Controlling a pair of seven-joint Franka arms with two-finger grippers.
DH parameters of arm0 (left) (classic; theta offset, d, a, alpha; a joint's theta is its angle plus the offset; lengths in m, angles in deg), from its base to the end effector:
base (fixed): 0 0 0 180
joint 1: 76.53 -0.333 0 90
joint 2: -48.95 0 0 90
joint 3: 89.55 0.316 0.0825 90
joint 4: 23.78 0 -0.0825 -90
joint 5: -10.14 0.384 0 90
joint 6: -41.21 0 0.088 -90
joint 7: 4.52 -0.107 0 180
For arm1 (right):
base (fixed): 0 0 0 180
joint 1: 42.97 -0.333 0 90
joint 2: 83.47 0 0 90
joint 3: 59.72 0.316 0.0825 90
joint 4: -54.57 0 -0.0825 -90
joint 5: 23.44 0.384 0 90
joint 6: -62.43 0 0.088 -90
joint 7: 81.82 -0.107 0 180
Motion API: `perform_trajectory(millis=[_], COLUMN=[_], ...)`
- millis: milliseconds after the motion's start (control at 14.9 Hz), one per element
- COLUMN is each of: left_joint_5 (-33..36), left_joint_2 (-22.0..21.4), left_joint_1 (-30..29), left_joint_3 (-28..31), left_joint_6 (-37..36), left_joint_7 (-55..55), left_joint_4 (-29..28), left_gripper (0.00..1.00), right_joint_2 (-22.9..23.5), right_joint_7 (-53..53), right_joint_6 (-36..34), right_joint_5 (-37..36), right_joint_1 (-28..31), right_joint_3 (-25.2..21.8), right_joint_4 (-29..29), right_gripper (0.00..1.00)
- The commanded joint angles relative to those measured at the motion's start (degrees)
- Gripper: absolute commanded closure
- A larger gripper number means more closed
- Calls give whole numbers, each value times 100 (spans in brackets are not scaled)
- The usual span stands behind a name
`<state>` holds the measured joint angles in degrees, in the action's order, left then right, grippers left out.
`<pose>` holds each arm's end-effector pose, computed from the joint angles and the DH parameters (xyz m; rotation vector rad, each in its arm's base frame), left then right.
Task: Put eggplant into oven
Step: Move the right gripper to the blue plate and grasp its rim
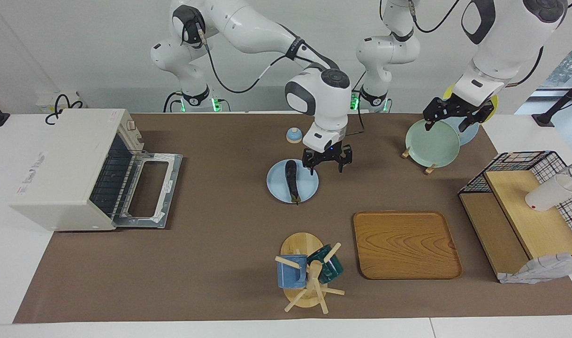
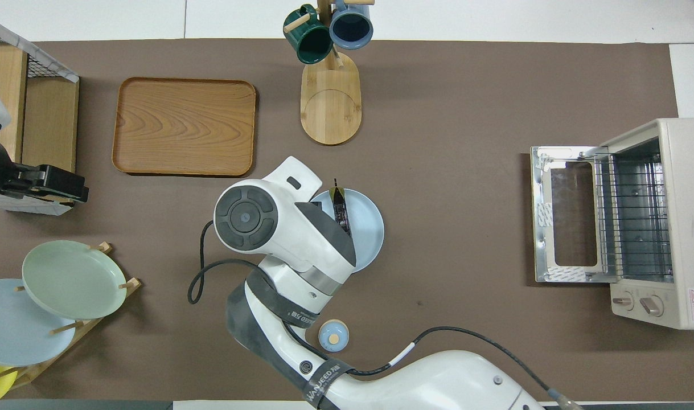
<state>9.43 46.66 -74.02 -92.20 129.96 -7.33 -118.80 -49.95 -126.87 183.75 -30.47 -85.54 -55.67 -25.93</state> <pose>0.5353 -0.0502 0.6033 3.1230 -0.2172 -0.1092 0.5118 0.5186 0.3759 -3.0887 -0.1085 -0.2175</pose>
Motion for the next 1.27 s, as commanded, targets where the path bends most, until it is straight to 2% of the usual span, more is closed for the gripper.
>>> perform_trajectory(millis=[0,67,134,268,402,670,1072,1139,1206], left_joint_5=[71,71,71,71,71,71,18,27,27], left_joint_2=[-26,-43,-78,-114,-114,-87,-26,-26,0], left_joint_1=[-14,-14,-14,-14,-5,-5,-5,-5,-5], left_joint_3=[-16,-25,-25,-25,-25,-25,-25,-25,-25], left_joint_6=[-60,-77,-95,-113,-157,-139,-78,-86,-130], left_joint_7=[-27,-35,-35,-35,-35,-9,-9,-9,-9], left_joint_4=[-43,-51,-95,-104,-104,-69,-25,62,167], left_gripper=[0,0,0,0,0,0,0,0,0], right_joint_2=[-213,-283,-362,-468,-521,-609,-644,-653,-688], right_joint_7=[-31,13,74,93,92,66,31,31,31], right_joint_6=[558,777,997,1340,1403,1421,1560,1692,1754], right_joint_5=[-316,-334,-334,-334,-334,-334,-326,-326,-326], right_joint_1=[29,47,64,91,91,82,56,56,56], right_joint_3=[17,17,17,17,17,17,17,17,17], right_joint_4=[-692,-973,-1246,-1660,-1793,-2039,-2180,-2293,-2338], right_gripper=[0,2,16,37,48,60,62,66,75])
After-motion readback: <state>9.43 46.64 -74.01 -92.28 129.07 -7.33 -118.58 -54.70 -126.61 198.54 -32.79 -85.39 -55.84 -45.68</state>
